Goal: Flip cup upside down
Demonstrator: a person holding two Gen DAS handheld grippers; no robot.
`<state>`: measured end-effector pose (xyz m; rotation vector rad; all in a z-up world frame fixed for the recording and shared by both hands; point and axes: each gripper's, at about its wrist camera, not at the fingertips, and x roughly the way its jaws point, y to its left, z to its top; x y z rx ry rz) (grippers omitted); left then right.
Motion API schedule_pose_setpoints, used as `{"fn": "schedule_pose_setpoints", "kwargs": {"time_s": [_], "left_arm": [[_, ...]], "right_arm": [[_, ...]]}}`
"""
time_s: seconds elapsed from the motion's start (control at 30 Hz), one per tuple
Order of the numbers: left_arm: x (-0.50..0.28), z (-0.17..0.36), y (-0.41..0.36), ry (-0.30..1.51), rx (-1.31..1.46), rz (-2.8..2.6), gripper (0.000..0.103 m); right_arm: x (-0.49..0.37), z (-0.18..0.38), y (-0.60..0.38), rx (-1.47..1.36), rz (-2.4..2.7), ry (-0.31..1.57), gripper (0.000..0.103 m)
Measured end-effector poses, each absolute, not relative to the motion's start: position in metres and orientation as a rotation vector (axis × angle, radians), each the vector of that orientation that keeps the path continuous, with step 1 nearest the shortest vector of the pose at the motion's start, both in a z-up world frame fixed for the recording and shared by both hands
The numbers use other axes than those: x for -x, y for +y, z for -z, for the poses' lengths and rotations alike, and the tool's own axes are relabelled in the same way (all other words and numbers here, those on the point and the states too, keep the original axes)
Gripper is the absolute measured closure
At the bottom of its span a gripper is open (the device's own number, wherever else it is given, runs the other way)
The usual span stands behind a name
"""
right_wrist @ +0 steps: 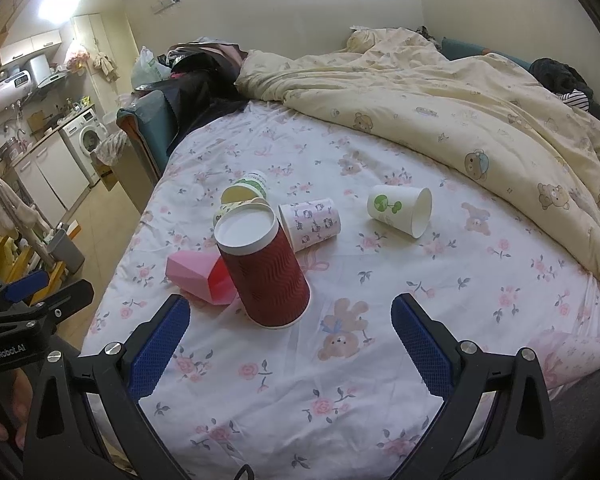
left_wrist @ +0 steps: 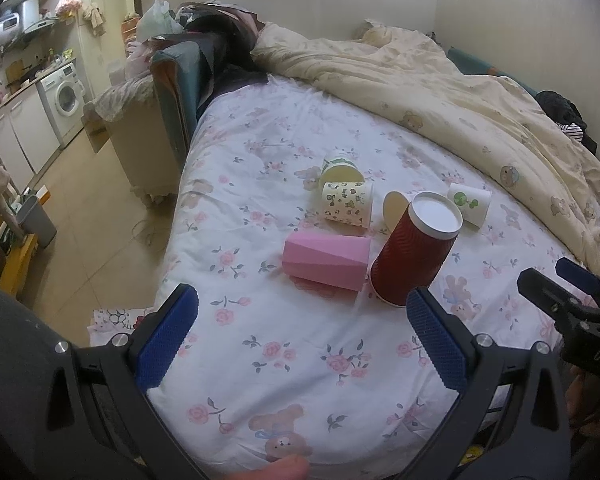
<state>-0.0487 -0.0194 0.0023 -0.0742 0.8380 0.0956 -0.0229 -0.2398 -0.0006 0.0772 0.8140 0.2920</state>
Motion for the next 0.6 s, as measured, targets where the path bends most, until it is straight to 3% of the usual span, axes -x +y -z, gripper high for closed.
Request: {"fn": "schedule_pose_setpoints", "kwargs": {"time_s": [0.6], "left_arm": [[0.0489, -0.0022, -0.0173, 0.83, 0.1, -0.087, 0.0]], "right_arm": [[0.0257, 0.0035, -0.2371, -0.08, -0.295, 0.817, 0.0]]}}
